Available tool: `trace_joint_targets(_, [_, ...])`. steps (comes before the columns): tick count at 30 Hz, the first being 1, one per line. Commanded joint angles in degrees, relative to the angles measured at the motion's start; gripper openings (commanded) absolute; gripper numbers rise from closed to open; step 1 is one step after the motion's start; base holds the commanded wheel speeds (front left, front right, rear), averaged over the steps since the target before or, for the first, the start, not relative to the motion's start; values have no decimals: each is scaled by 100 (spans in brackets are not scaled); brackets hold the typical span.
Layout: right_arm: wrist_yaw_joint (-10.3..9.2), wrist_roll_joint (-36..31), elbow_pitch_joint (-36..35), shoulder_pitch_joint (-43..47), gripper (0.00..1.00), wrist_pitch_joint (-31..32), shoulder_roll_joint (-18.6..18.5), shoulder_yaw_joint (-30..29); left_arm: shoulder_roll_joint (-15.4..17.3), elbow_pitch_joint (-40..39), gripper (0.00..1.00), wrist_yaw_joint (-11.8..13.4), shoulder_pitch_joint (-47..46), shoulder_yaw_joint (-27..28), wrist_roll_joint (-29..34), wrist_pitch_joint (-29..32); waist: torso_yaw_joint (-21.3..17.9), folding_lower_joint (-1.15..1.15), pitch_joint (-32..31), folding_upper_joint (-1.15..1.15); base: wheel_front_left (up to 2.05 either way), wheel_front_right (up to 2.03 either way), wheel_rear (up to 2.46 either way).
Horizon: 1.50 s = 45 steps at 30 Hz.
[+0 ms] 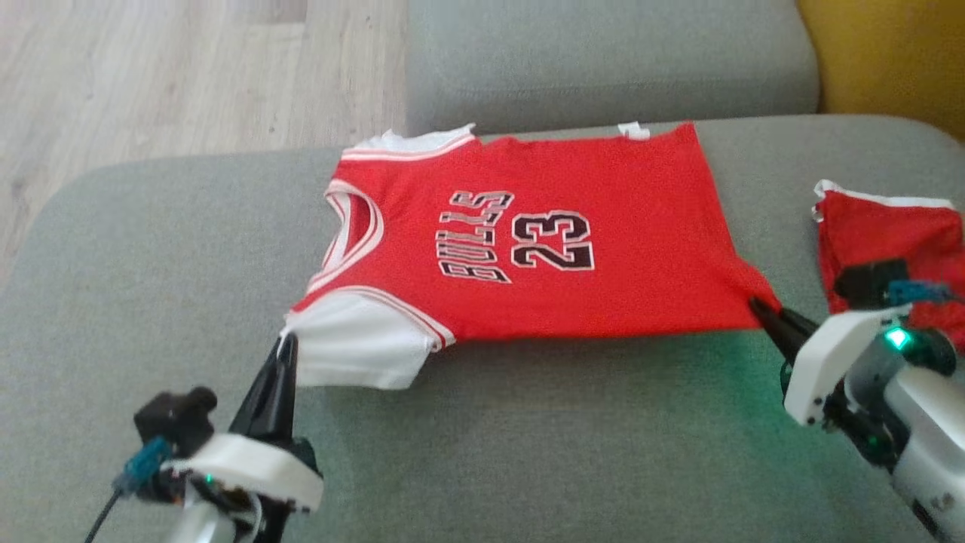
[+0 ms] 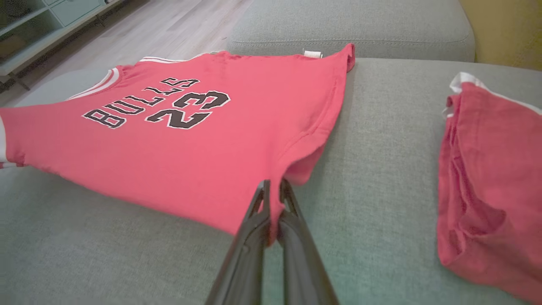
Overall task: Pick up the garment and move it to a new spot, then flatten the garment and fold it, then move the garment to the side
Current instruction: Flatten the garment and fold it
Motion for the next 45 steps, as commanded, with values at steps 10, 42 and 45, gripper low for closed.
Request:
trace_joint_targets(10, [-5, 144, -904, 489, 0, 274, -457, -289, 262, -1219, 0, 408, 607, 202, -153, 281, -43, 1, -189, 0, 0, 0, 0])
trace_joint_targets(42, [-5, -717, -730, -393, 0, 1561, 271, -1597, 558, 202, 0, 290, -2067, -103, 190, 1492, -89, 1, 1053, 0, 0, 0, 0])
trace_joint_targets(45, [-5, -804, -588, -632, 0, 1649, 321, -1592, 567, 515, 0, 183, -2492, -205, 281, 1581, -86, 1, 1229, 0, 0, 0, 0])
